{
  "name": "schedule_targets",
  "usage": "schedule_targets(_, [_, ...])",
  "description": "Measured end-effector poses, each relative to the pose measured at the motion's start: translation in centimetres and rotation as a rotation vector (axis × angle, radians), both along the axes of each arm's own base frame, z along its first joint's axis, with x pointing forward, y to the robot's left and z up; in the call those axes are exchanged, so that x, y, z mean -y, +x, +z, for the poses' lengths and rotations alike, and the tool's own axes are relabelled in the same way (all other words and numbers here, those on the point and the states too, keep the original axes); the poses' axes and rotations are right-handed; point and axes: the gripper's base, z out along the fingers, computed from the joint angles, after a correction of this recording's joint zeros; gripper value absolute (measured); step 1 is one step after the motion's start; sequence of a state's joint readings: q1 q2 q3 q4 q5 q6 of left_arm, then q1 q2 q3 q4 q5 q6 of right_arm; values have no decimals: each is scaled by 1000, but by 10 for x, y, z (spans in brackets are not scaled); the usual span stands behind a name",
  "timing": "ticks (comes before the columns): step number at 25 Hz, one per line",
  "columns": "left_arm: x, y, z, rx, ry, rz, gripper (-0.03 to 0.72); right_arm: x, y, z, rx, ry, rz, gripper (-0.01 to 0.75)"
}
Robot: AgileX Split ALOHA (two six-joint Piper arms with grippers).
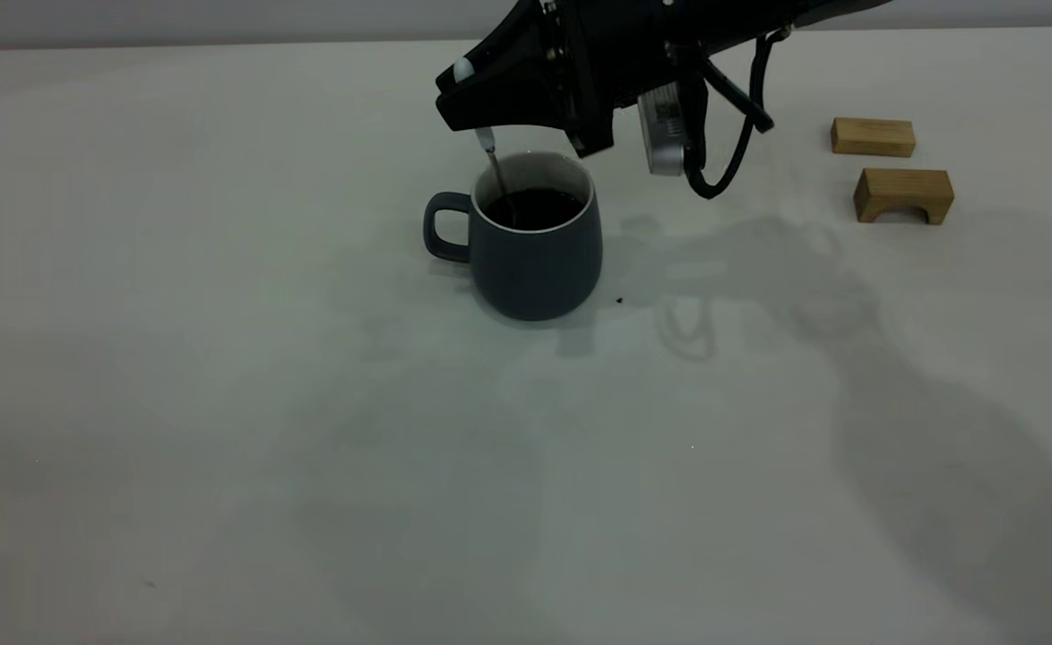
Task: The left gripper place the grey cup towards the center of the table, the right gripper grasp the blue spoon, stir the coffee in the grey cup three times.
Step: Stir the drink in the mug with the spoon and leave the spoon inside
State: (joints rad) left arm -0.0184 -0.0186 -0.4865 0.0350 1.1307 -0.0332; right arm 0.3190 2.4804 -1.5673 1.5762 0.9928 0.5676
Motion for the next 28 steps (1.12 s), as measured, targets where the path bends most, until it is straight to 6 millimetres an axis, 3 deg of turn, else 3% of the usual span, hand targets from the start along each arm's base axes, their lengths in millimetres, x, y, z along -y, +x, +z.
schedule_targets(7, [0, 0, 0, 0, 0, 0, 297, 10, 3, -2, 135, -39, 59, 139])
schedule_targets(14, [0, 0, 0, 0, 0, 0, 297, 19, 2, -8, -32, -94, 19, 139])
schedule_targets(21, [0, 0, 0, 0, 0, 0, 297, 13, 0, -7, -160, -67, -41, 139])
schedule_targets(28, [0, 0, 0, 0, 0, 0, 297, 3, -1, -9, -43, 11, -3, 139])
